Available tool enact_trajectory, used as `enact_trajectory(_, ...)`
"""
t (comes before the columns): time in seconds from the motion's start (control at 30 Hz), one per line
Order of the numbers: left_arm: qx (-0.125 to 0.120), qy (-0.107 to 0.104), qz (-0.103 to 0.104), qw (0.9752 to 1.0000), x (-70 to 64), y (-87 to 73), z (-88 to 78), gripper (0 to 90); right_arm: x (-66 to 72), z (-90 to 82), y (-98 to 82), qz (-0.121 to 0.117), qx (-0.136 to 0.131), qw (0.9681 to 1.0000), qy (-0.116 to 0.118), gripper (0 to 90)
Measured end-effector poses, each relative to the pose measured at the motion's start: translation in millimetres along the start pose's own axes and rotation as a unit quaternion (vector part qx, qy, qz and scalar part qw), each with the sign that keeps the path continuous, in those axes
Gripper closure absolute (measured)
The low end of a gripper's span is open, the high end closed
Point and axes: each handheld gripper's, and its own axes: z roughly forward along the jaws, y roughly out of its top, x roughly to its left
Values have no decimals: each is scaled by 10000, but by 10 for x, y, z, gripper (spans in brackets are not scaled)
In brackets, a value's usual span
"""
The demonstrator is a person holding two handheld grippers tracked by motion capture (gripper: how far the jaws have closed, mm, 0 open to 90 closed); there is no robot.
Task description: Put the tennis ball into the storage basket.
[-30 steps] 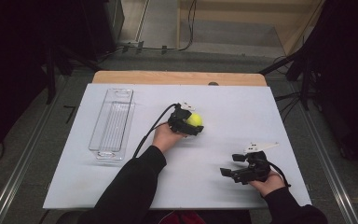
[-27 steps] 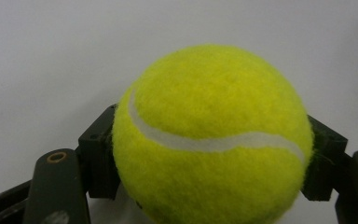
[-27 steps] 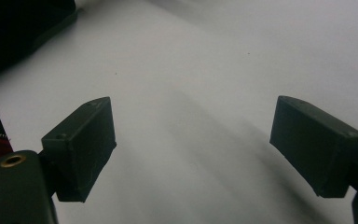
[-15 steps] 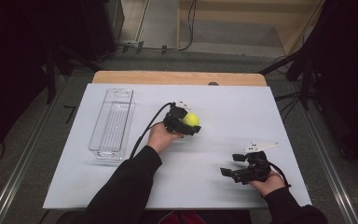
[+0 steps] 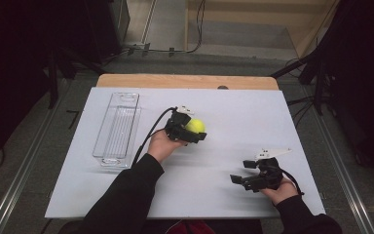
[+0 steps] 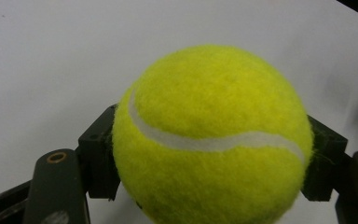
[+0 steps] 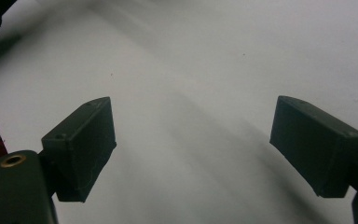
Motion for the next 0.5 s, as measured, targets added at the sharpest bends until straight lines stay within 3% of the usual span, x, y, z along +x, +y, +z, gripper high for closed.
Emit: enact_trajectory(0.5, 14, 9, 50, 10000, 11, 83, -258, 257, 13, -3, 0, -36, -16, 10000, 6, 122)
